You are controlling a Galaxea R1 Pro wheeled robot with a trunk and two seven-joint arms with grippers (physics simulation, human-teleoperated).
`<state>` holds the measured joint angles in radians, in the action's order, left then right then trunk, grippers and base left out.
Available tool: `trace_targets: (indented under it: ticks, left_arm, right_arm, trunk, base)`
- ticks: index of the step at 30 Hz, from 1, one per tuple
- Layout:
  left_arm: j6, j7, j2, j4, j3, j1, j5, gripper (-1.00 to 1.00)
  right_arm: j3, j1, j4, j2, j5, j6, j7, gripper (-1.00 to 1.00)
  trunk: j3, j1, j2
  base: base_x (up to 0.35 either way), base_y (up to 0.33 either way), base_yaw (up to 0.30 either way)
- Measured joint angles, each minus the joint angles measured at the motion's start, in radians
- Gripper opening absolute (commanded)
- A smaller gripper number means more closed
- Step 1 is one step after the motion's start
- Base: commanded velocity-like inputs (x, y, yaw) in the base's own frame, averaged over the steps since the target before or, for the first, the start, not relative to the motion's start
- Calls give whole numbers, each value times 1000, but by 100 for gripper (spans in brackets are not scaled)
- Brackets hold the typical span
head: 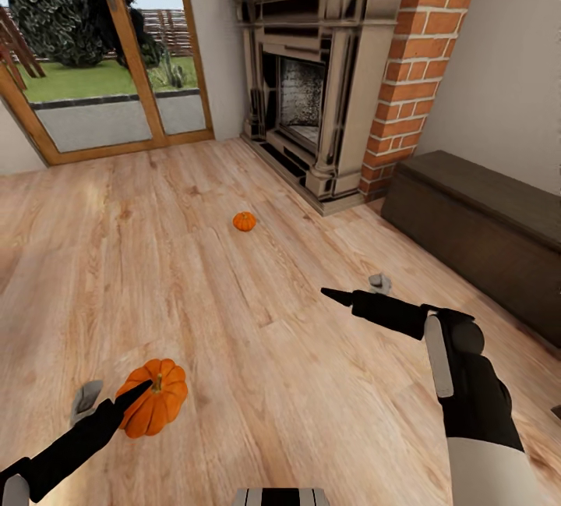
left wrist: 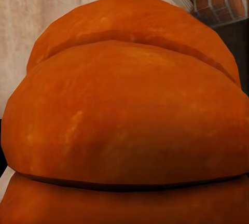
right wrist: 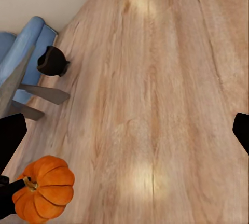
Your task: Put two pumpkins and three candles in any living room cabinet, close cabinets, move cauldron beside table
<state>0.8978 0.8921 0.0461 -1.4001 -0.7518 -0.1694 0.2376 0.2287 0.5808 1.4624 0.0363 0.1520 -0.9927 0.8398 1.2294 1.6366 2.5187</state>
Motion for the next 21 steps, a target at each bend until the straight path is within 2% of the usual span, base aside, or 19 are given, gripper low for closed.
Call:
trace_targets:
  ticks: [12,17,21]
  left_arm:
    - [0,0,0,2,1,0,1,-100]
    - [1,1,-1,3,0,0,3,-100]
    - [0,7,0,1,1,0,4,-100]
  right_arm:
    - [-4,-13,13,1,-5,-8,2,100]
    - [-1,-8,-45,1,-6,-13,-3,100]
    - [1,20,-181,1,-9,-19,-7,100]
  trunk:
    - [-66,-5,-3]
    - [-94,-8,-4]
    - [-100,-8,-4]
  base:
    - [0,0,0]
    - [0,0,0]
    - [0,0,0]
